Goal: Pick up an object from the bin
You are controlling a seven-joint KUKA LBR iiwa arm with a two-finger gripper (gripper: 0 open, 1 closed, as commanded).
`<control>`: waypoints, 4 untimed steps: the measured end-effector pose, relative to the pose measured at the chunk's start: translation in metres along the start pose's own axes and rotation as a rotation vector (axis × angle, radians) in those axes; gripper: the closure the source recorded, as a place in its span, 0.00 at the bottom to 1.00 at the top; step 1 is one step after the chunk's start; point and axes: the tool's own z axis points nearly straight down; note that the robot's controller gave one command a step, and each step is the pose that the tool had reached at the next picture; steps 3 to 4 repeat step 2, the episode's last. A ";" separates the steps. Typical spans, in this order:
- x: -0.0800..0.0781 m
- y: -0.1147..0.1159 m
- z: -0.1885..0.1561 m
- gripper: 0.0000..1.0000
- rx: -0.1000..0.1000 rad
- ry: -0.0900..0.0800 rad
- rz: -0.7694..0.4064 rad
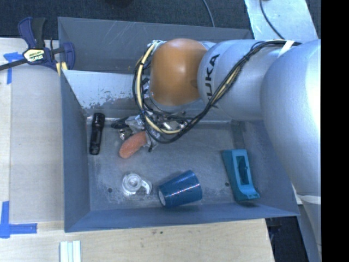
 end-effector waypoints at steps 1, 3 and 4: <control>0.004 0.002 -0.019 1.00 -0.006 0.012 0.000; 0.001 0.001 -0.059 1.00 -0.003 0.006 0.002; 0.001 0.001 -0.059 1.00 -0.003 0.006 0.002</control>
Offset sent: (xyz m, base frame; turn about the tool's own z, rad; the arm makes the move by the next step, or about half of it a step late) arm -0.0036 -0.0009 0.0806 -0.0003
